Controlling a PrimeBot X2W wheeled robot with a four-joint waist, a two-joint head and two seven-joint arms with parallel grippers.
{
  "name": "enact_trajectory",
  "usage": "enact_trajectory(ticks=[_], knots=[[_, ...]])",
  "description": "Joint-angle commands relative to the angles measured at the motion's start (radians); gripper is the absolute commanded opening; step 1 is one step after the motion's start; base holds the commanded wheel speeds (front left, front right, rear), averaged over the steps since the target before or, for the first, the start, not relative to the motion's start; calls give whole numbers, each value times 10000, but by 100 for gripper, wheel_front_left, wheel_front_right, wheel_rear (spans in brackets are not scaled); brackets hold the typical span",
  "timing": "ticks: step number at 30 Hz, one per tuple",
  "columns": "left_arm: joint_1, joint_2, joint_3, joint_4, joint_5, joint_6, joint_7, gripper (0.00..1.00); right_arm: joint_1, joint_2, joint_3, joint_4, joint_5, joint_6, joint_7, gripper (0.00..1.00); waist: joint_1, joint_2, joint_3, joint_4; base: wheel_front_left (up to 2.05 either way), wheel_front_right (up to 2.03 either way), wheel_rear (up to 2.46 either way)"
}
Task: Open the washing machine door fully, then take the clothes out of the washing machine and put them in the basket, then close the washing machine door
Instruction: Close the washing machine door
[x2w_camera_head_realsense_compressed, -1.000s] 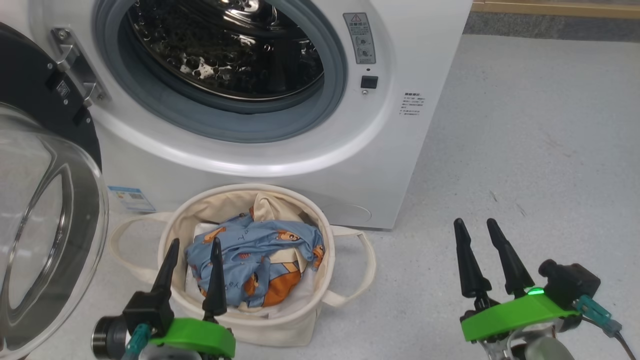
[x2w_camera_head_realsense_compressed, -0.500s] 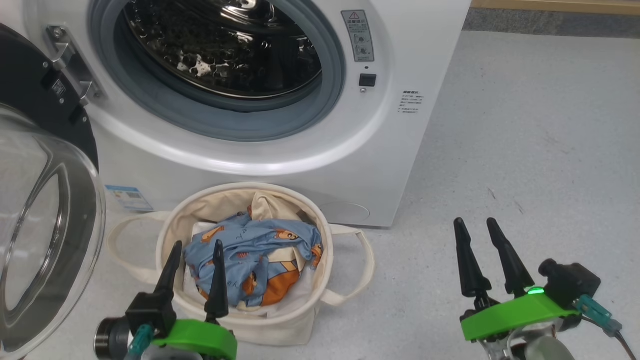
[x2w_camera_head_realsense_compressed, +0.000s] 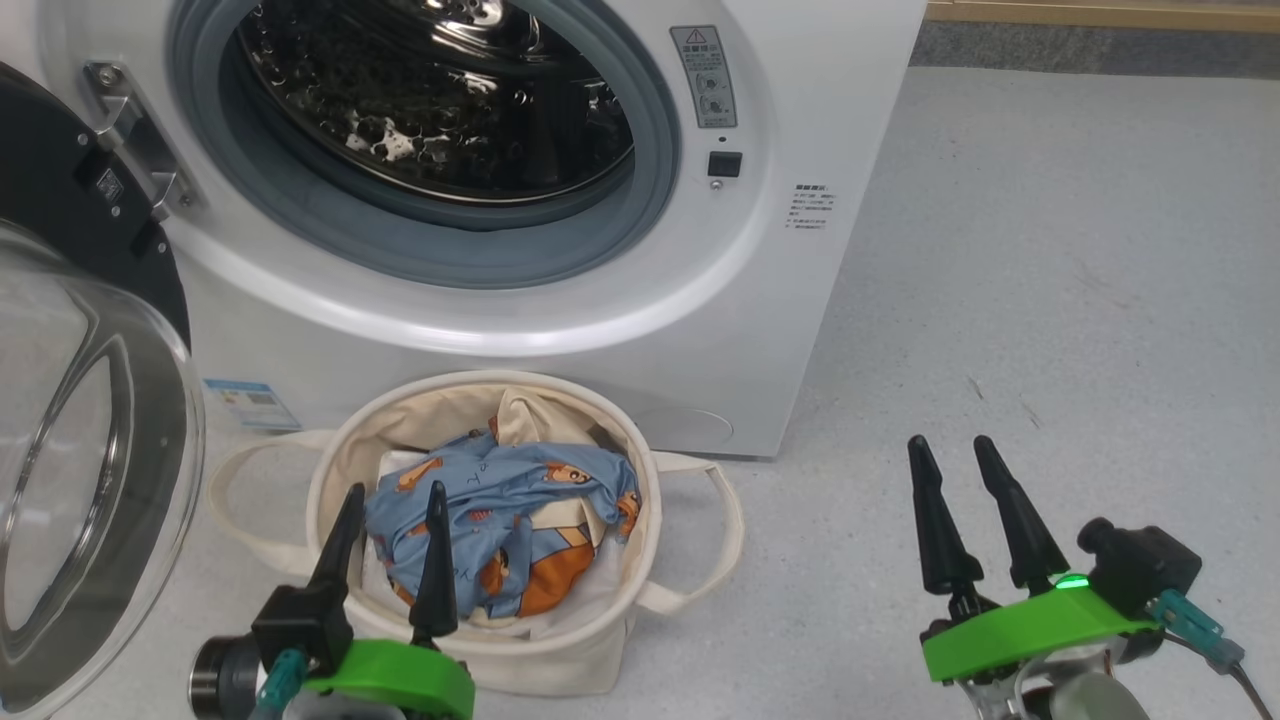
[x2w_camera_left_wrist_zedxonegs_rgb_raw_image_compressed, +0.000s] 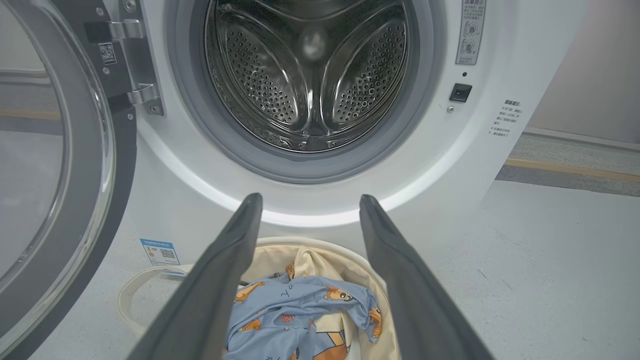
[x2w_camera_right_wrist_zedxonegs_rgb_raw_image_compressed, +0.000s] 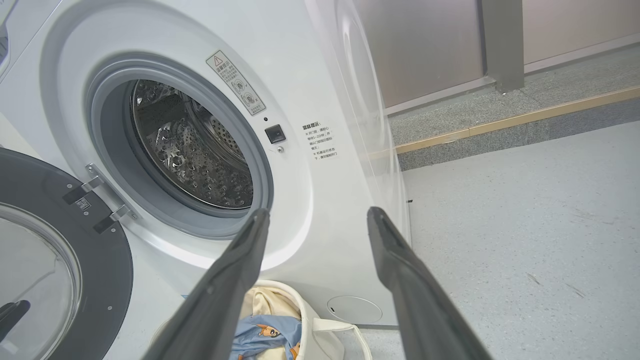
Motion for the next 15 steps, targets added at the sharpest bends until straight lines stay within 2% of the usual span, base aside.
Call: enact_trajectory(ticks=[1, 15], knots=[[-221, 43, 262, -253, -8, 31, -47, 100, -248, -10, 258, -323, 13, 2, -122, 100, 0, -1, 7, 8, 0, 0, 0], [-244, 43, 155, -199, -128, 127, -47, 100, -274, -10, 287, -293, -20, 2, -122, 100, 0, -1, 4, 61, 0, 0, 0]])
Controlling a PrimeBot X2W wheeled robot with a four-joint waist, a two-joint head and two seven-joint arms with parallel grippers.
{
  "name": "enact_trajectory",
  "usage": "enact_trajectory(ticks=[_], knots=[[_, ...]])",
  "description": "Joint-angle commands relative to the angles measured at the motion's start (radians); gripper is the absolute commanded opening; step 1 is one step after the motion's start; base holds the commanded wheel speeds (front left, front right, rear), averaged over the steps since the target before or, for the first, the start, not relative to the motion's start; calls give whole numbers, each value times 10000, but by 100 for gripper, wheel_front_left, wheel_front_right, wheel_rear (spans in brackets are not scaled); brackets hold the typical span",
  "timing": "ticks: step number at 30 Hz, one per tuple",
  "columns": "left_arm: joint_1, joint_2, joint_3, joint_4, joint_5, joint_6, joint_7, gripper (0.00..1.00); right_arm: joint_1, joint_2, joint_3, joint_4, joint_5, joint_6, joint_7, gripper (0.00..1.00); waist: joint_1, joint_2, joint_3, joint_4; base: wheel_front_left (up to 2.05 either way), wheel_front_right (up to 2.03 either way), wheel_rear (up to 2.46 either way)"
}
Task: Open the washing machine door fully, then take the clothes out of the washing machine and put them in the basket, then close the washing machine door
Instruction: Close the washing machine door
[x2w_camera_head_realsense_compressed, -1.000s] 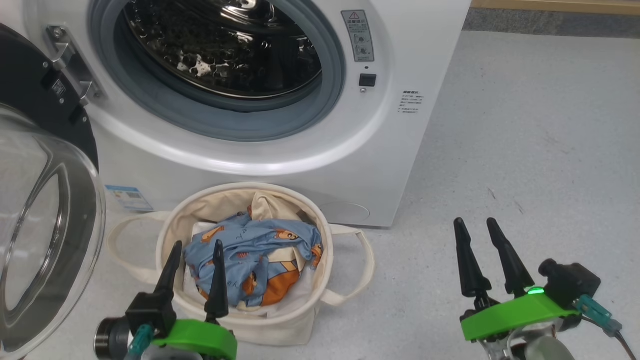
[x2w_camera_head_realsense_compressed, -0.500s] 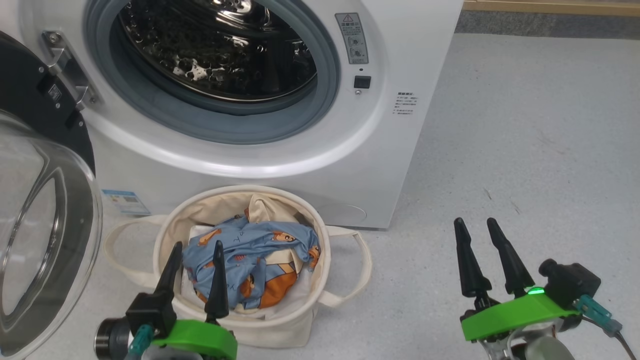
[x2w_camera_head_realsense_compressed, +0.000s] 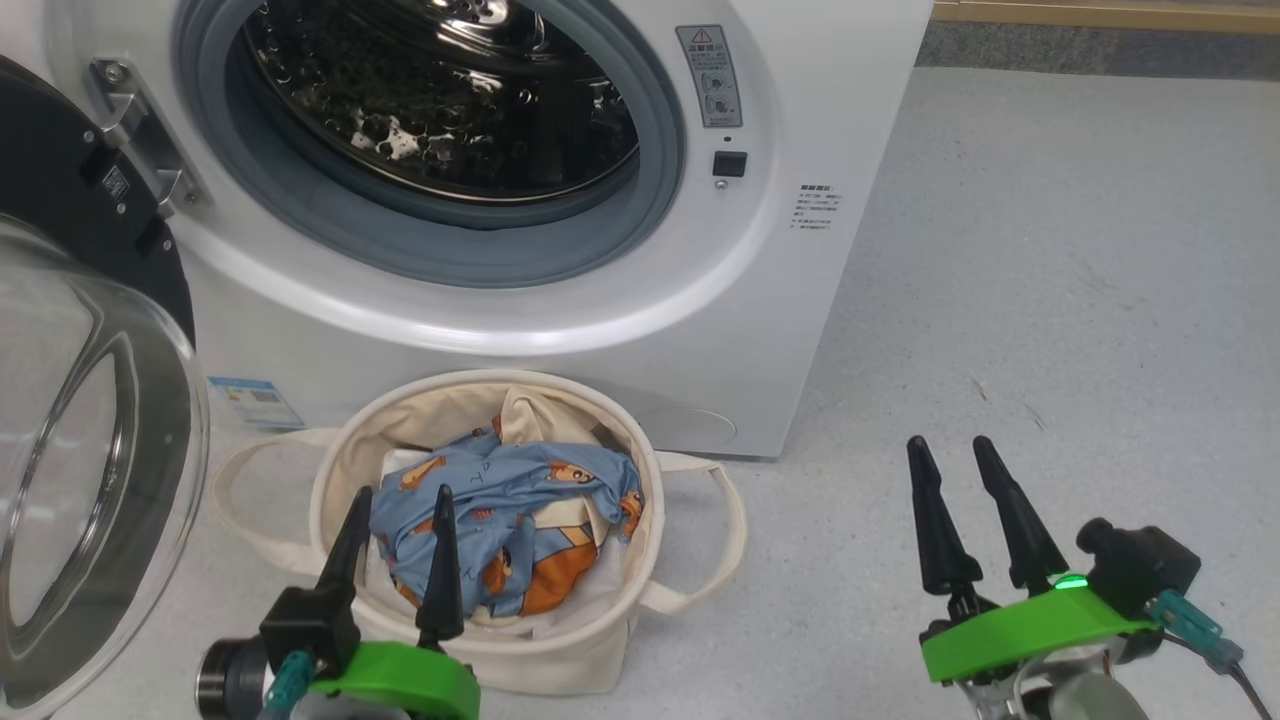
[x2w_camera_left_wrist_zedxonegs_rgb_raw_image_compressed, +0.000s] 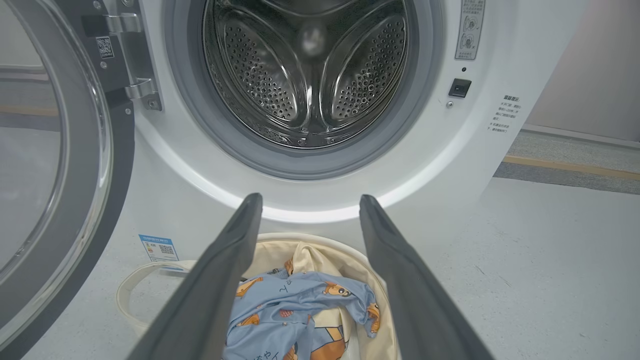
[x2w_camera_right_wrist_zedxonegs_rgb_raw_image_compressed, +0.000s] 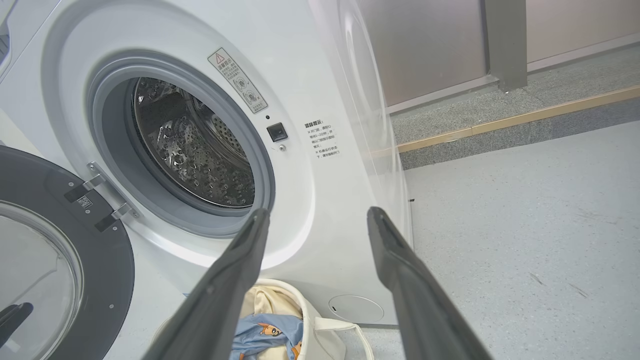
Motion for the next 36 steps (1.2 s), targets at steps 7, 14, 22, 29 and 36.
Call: enact_trajectory(ticks=[7, 14, 22, 29, 36], knots=[[-256, 43, 310, -88, -466, 137, -47, 100, -284, -10, 281, -287, -16, 2, -122, 100, 0, -1, 19, -12, -9, 4, 5], [-265, 43, 263, -76, -524, 74, -47, 100, -275, -10, 254, -277, -22, 2, -122, 100, 0, -1, 9, 16, -115, 49, 66], [-263, 43, 240, -64, -401, 57, -47, 100, -252, -10, 272, -303, -8, 2, -122, 100, 0, -1, 27, 124, -213, 148, 65], [-327, 43, 193, -168, -4, -57, -47, 100, -269, -10, 276, -282, 5, 2, -122, 100, 0, -1, 108, 248, -200, 195, 5], [-295, 43, 130, -222, 158, -69, -47, 100, -290, -10, 309, -242, 6, 2, -122, 100, 0, -1, 121, 347, -111, 111, 0]])
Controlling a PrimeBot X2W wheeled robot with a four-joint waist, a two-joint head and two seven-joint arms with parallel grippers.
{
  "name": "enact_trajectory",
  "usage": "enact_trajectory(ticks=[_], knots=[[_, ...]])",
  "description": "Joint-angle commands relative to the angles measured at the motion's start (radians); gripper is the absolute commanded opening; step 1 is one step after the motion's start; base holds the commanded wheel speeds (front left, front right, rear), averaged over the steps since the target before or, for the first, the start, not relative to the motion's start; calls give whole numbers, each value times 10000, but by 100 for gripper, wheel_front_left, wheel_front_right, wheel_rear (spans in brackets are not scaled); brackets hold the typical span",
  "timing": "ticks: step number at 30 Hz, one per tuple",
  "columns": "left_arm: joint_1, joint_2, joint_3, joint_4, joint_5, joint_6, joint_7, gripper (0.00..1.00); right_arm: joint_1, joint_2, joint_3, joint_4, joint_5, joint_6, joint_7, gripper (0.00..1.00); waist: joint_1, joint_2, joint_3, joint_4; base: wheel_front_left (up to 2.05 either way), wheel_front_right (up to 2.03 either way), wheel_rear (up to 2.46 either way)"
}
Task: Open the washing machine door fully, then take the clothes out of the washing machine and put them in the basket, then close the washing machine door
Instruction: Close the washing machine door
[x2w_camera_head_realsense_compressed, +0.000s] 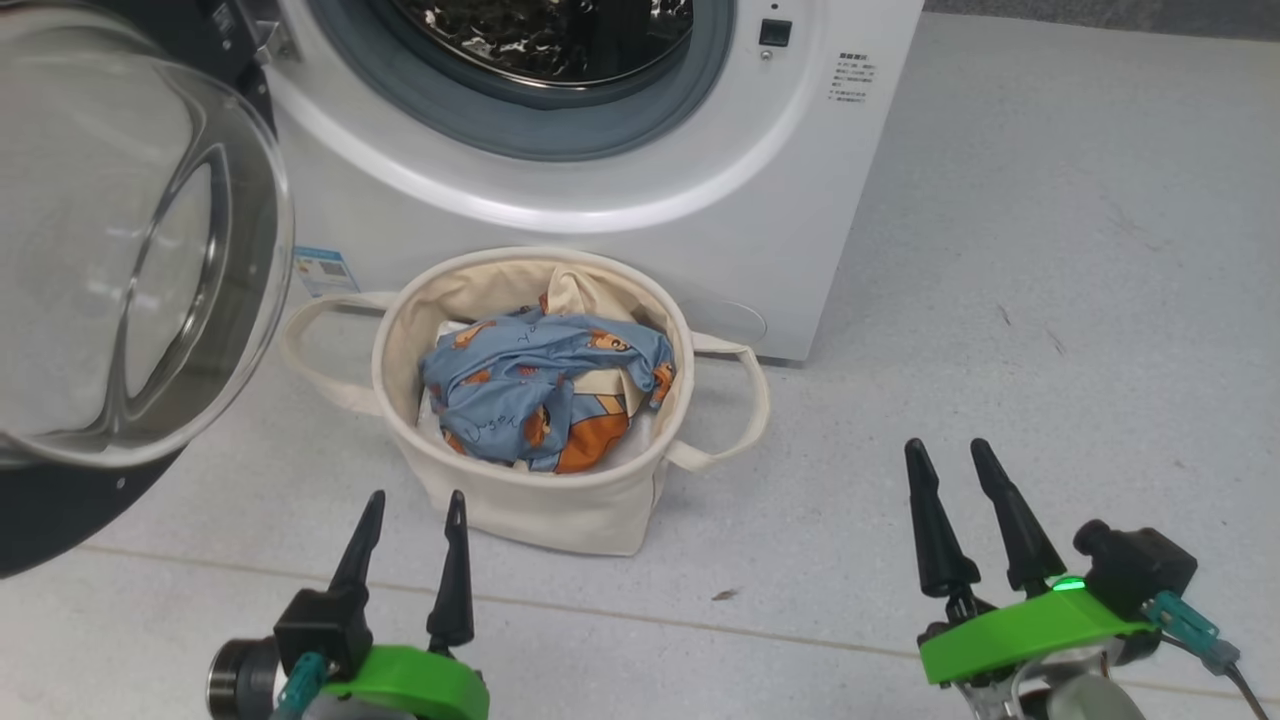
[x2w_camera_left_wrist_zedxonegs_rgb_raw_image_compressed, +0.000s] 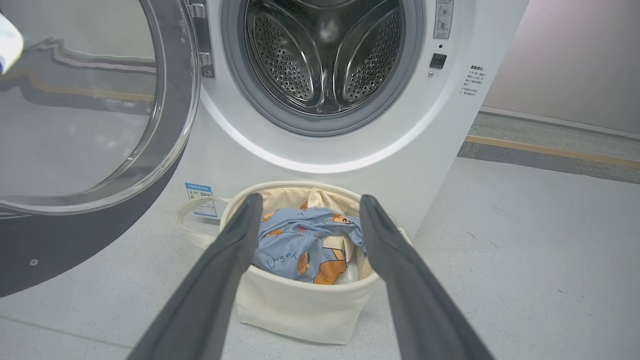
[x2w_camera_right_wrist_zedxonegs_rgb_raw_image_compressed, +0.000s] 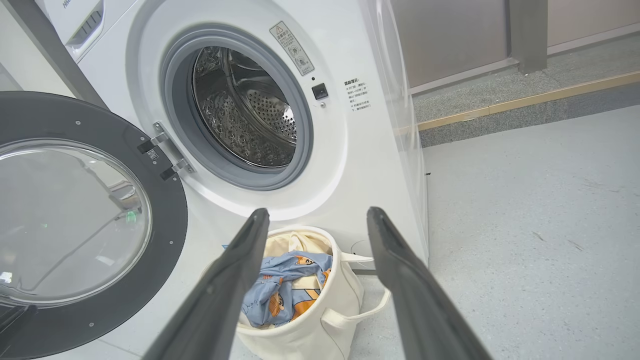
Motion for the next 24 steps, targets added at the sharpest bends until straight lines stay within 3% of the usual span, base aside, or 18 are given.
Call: enact_trajectory(ticks=[1, 14, 24], knots=[[-271, 51, 268, -358, 89, 0, -47, 100, -288, -8, 266, -277, 3, 2, -122, 100, 1, -1, -2, 15, -56, 56, 0], [-211, 51, 146, -513, 111, 1, -47, 100, -217, -8, 344, -296, -19, 2, -122, 100, 1, -1, -155, 372, -7, 7, 0], [4, 51, 187, -760, -1, 135, -47, 100, -170, -8, 630, -394, -77, 2, -122, 100, 1, -1, -337, 1799, 0, 0, 0]])
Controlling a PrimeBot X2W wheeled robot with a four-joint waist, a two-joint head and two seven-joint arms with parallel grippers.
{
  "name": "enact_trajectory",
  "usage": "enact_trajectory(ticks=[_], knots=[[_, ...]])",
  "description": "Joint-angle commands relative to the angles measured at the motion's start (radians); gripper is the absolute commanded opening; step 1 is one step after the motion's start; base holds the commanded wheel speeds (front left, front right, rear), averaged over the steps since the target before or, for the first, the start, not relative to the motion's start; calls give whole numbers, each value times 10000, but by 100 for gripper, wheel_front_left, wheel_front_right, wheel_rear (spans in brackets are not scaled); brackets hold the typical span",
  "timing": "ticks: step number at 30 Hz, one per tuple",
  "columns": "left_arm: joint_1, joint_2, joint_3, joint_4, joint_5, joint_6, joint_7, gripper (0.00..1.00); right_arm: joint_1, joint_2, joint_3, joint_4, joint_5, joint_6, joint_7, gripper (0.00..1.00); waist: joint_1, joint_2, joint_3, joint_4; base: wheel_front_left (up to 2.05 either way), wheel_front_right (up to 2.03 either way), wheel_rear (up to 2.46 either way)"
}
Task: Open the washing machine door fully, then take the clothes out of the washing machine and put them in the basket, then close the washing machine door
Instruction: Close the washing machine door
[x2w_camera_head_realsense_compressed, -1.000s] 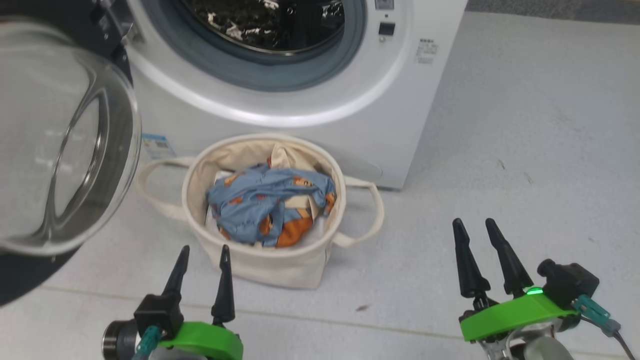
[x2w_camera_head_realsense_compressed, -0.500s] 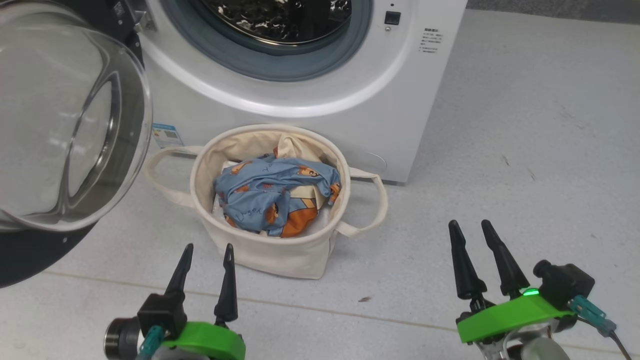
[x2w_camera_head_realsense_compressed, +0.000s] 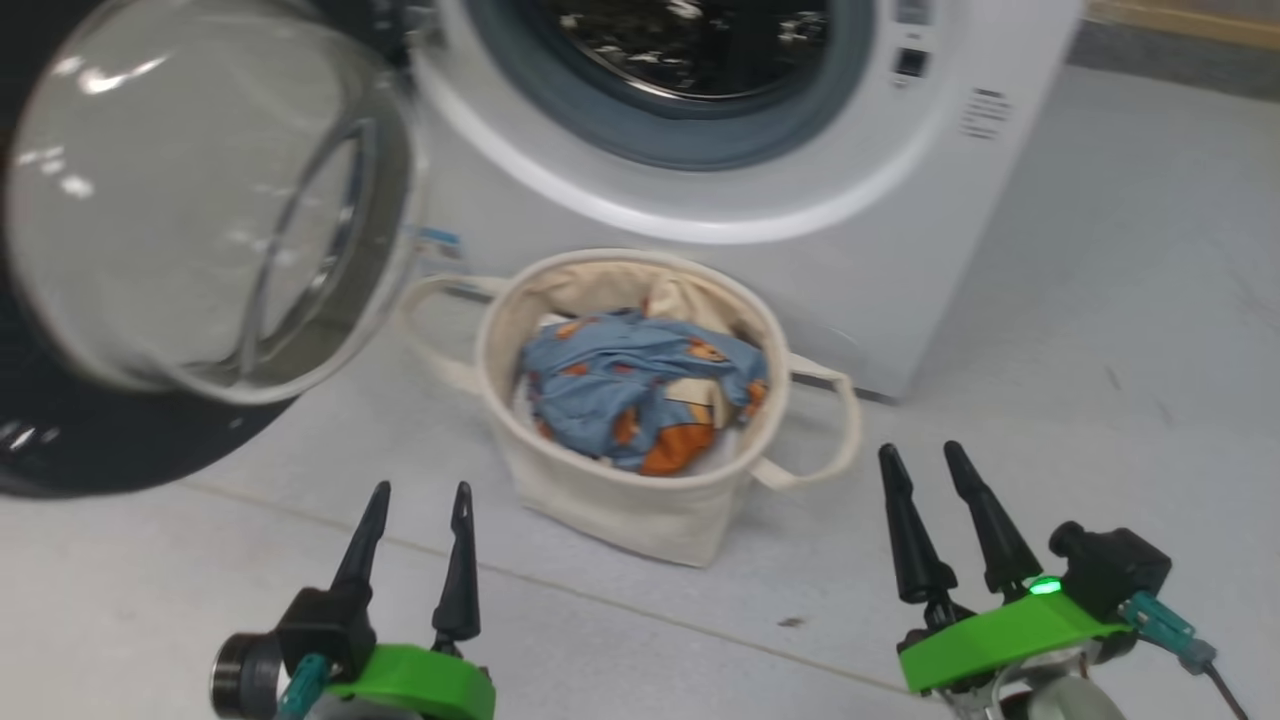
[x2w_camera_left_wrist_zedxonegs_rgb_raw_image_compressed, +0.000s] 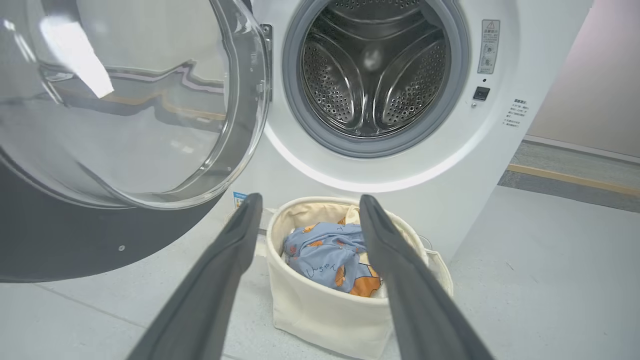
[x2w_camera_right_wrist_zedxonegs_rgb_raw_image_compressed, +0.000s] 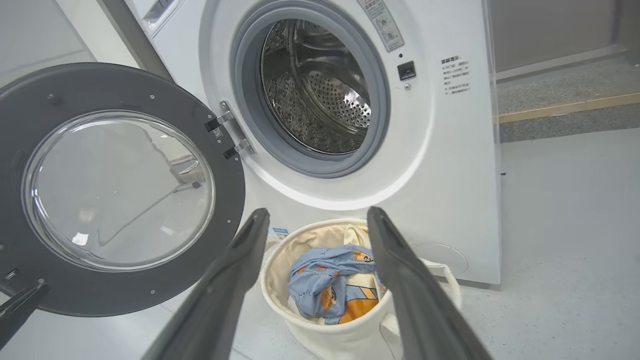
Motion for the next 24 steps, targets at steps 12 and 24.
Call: enact_trajectory(ticks=[12, 24], knots=[[345, 51, 770, -694, 10, 229, -47, 100, -120, -8, 1022, -483, -202, 2, -122, 100, 0, 0, -402, 2434, 0, 0, 0], [521, 51, 895, -902, -89, 359, -47, 100, -35, -8, 1630, -477, -264, 2, -122, 100, 0, 0, -436, 3241, 0, 0, 0]])
